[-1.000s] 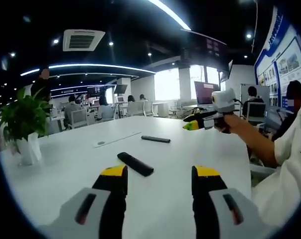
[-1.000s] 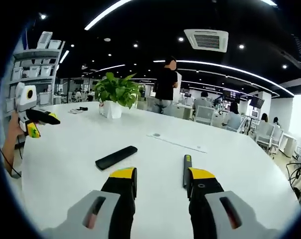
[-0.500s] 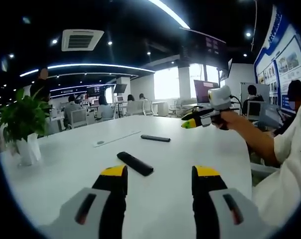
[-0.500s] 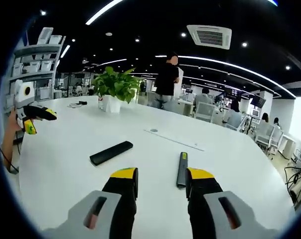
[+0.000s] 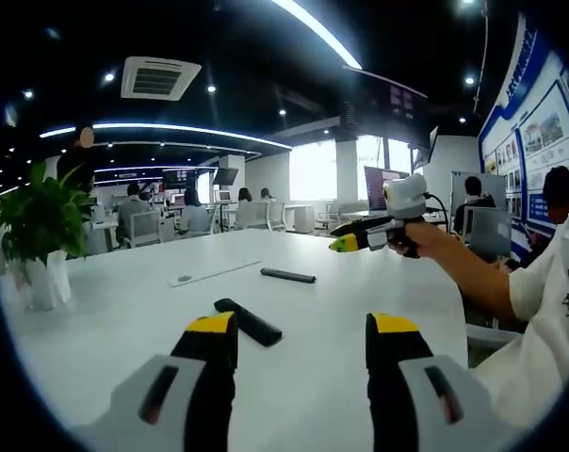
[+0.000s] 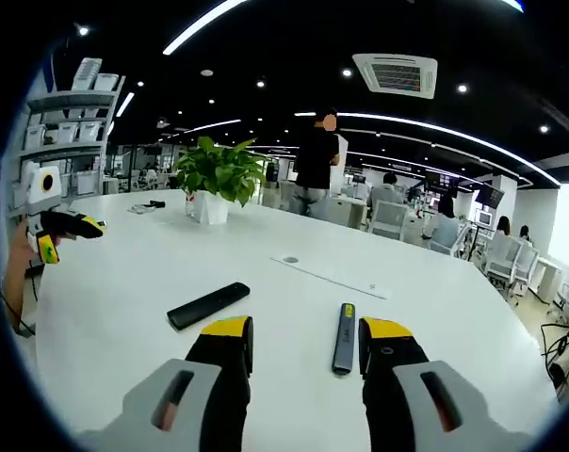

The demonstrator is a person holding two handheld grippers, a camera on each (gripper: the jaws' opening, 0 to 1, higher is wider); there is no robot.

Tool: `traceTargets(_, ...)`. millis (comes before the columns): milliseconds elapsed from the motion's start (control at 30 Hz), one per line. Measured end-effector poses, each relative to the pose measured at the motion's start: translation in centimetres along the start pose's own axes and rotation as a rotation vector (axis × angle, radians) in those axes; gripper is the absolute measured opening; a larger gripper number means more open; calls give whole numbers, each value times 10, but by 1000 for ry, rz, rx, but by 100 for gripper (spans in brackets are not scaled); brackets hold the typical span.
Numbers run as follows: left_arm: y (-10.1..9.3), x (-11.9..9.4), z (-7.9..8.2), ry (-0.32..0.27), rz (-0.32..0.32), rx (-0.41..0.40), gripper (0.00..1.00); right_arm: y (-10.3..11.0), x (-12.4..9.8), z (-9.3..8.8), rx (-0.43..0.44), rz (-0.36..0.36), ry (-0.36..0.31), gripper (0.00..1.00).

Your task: Pflip the remote and laser pointer to the front side, press the buttons, and align them neatly on the table

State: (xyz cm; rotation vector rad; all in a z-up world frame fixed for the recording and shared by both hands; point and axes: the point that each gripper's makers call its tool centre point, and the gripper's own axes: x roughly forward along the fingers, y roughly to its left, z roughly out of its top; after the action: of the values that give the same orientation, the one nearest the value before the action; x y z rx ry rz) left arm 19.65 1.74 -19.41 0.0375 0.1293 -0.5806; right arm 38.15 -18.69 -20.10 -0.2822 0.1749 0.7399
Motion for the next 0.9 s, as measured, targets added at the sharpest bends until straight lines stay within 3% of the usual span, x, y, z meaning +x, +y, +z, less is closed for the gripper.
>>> traceTargets(300,-3,4,-3,20,-9,12,57,-2,4,-8,11,11,21,45)
traceTargets(400,-6,9,-2,13,-8,-4,56,2,2,-7,16,24,-12,45)
traceTargets(500,-13,11,5,-26,-31,-8,56,-1,8,-11,19,24,10,45)
traceTargets(700,-11,15,7,-19,-37,-14,55,-5,13,-4,1,23,14,45)
traceTargets(900,-12,12,-5,20,-26,-1,55,-13,21,-11,-19,10,26,44)
